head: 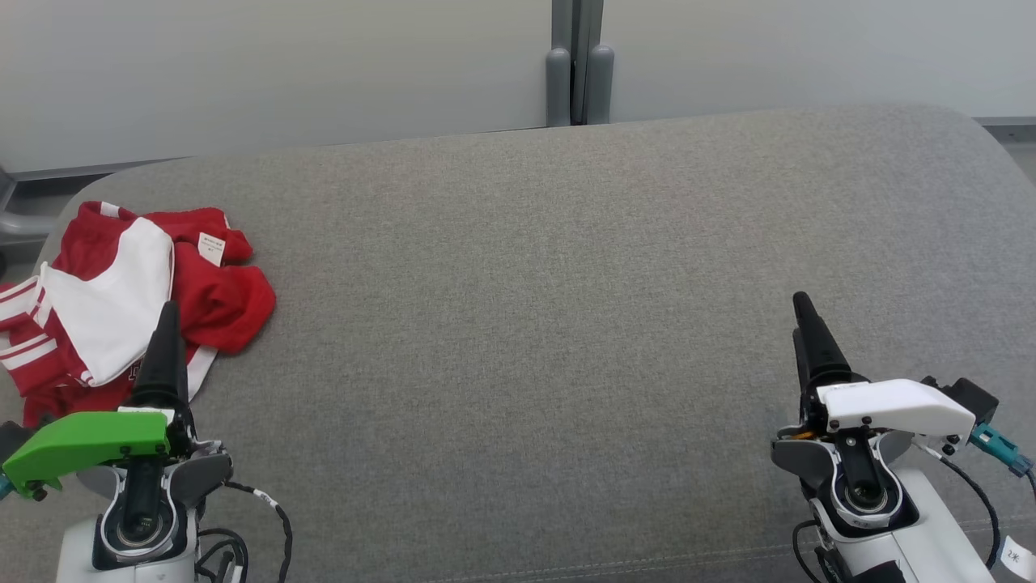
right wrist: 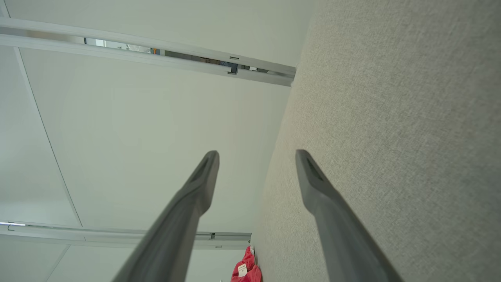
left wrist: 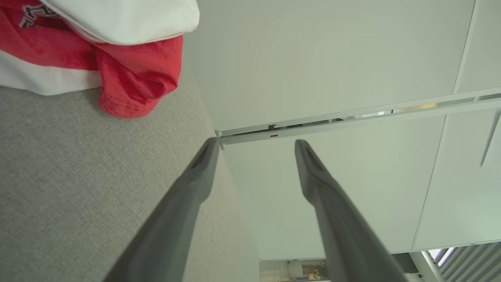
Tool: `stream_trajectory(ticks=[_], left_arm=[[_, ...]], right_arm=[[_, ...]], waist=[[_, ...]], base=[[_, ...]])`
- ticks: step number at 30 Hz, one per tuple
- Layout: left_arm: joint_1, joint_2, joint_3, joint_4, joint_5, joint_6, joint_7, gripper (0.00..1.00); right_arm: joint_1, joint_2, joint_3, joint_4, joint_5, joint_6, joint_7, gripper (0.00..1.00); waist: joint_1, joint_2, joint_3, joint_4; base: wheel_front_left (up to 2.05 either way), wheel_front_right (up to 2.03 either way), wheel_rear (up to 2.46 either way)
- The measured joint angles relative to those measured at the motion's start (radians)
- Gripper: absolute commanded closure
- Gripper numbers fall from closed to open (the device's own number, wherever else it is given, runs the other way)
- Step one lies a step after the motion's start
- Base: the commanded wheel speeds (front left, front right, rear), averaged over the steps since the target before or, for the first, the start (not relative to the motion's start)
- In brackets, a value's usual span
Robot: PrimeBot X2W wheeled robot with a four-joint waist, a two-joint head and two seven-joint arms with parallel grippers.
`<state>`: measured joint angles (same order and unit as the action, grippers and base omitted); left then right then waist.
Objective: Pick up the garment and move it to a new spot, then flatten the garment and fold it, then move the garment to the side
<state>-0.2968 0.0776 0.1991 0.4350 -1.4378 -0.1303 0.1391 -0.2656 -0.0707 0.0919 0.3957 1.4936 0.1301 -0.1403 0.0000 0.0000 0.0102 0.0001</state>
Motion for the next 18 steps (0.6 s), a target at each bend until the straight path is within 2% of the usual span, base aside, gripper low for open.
stream_trajectory(ticks=[11, 18], left_arm=[[0.011, 0.000, -0.039, -0.107, 0.335, 0.000, -0.063, 0.00], [0.029, 0.007, -0.085, -0.152, 0.525, 0.017, -0.098, 0.00]], right_arm=[[0.014, -0.013, -0.009, -0.114, -0.329, 0.000, -0.017, 0.00], [0.025, -0.023, 0.000, -0.158, -0.524, 0.000, -0.029, 0.00]], waist=[[0.0000, 0.0000, -0.004, 0.002], [0.0000, 0.0000, -0.008, 0.004]], base=[[0.00, 0.00, 0.00], [0.00, 0.00, 0.00]])
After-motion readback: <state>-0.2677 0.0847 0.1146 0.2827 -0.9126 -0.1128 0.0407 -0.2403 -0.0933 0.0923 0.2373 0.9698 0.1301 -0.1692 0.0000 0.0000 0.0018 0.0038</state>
